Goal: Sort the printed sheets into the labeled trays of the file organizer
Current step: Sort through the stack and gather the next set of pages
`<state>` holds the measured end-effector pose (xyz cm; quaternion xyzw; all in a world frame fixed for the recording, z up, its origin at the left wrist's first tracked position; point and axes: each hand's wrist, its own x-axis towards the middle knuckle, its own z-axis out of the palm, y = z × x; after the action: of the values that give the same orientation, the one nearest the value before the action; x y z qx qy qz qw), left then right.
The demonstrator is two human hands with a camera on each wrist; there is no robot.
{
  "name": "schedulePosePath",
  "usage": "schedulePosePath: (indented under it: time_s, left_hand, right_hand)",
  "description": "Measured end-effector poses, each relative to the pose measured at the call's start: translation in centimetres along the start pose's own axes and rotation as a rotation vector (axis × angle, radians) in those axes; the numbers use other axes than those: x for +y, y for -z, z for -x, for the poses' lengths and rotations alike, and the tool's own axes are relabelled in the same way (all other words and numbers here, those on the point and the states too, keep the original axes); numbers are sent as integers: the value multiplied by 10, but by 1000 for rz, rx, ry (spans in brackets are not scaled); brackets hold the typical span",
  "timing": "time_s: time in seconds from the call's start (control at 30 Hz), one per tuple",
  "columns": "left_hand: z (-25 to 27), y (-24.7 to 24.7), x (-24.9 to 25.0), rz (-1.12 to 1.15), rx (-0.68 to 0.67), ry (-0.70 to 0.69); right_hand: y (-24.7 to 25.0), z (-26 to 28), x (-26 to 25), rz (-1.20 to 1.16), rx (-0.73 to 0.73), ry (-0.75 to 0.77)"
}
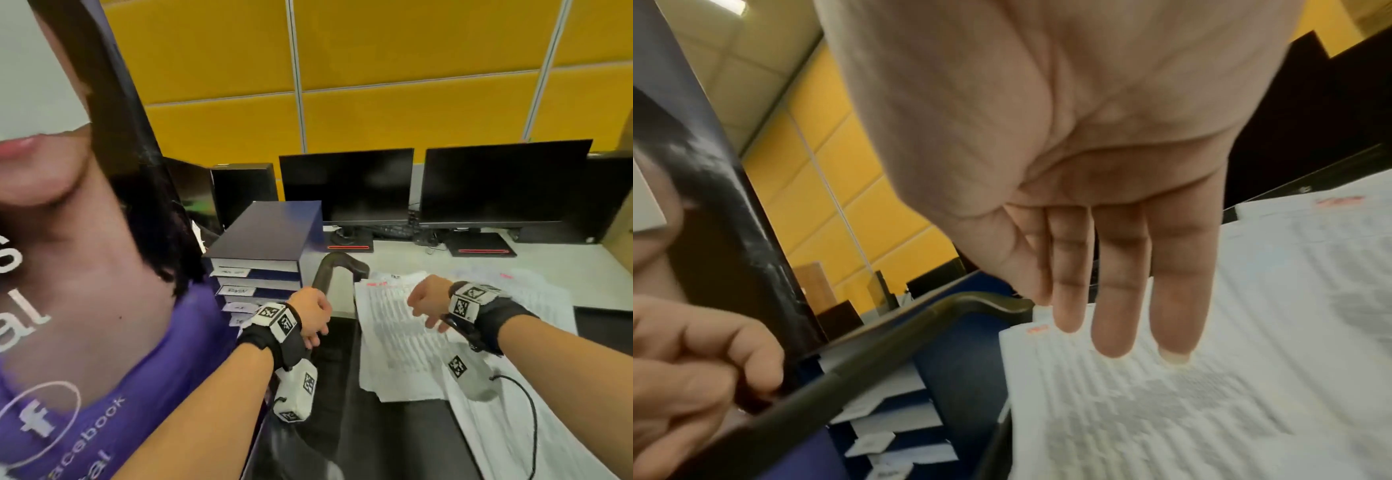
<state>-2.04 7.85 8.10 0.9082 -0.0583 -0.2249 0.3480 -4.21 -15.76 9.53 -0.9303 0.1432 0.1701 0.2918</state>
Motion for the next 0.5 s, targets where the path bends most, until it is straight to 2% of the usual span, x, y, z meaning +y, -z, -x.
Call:
schedulePosePath:
  time_s: [0.23, 0.37, 0.5]
  left_hand:
    - [-11, -94, 36, 118, -70, 55]
    - [-27, -145, 43, 76, -144, 90]
    - [-46, -195, 48, 23, -230, 114]
  right_hand:
    - [-6, 2, 113, 526, -87, -38]
    - [-11, 11, 168, 536, -196, -92]
    - [-15, 12, 196, 447, -200, -39]
